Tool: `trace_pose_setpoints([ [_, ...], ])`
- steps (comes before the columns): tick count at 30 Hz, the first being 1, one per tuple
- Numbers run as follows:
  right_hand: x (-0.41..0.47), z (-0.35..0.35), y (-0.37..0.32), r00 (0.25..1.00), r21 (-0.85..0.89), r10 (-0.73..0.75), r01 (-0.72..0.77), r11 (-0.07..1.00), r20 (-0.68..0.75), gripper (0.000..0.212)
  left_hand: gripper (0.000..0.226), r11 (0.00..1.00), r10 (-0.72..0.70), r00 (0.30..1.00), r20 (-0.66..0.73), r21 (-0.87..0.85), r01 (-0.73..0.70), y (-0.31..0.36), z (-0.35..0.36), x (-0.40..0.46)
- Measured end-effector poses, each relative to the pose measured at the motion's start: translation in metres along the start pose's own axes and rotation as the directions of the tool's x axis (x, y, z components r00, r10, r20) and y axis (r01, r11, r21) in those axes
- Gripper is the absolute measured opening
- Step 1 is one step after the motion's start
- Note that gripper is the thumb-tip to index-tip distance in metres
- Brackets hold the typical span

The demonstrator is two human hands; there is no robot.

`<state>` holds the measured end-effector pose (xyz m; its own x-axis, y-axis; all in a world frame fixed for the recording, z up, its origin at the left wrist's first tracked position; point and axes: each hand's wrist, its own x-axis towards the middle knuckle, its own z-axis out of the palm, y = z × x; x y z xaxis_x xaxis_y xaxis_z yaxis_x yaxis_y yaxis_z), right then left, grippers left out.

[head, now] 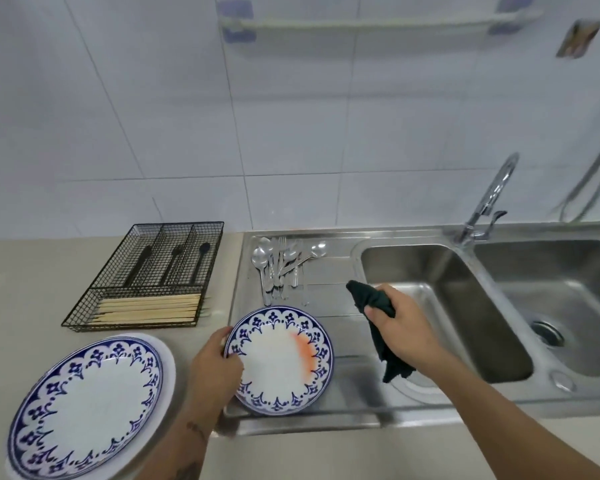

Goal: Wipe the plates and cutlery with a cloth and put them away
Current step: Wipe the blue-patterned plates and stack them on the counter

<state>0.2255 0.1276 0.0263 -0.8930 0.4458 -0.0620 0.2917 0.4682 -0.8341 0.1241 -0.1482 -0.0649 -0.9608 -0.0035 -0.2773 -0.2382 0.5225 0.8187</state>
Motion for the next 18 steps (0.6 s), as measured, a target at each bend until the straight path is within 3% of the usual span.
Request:
trace_pose_setpoints([
  [4, 0.004, -0.024, 0.022, 0.997, -0.011, 0.043, -0.042, 0.999, 0.068, 0.015, 0.05, 0.935, -0.04, 0.995, -0.096, -0.354, 0.003, 0.025, 0.022, -0.01],
  [8, 0.005, -0.045, 0.038, 0.998, 0.013, 0.053, -0.054, 0.998, 0.041, 0.012, 0.053, 0.82, -0.093, 0.996, -0.008, -0.567, 0.072, 0.045, 0.043, -0.012],
  [14, 0.004, -0.092, 0.047, 0.989, 0.199, 0.147, -0.141, 0.97, -0.014, 0.027, 0.064, 0.811, -0.023, 0.993, 0.114, -0.578, 0.085, 0.088, 0.082, -0.011],
  [18, 0.008, -0.117, 0.054, 0.978, 0.255, 0.207, -0.202, 0.946, 0.006, 0.041, 0.063, 0.899, 0.168, 0.983, 0.075, -0.42, -0.122, 0.135, 0.118, -0.017],
])
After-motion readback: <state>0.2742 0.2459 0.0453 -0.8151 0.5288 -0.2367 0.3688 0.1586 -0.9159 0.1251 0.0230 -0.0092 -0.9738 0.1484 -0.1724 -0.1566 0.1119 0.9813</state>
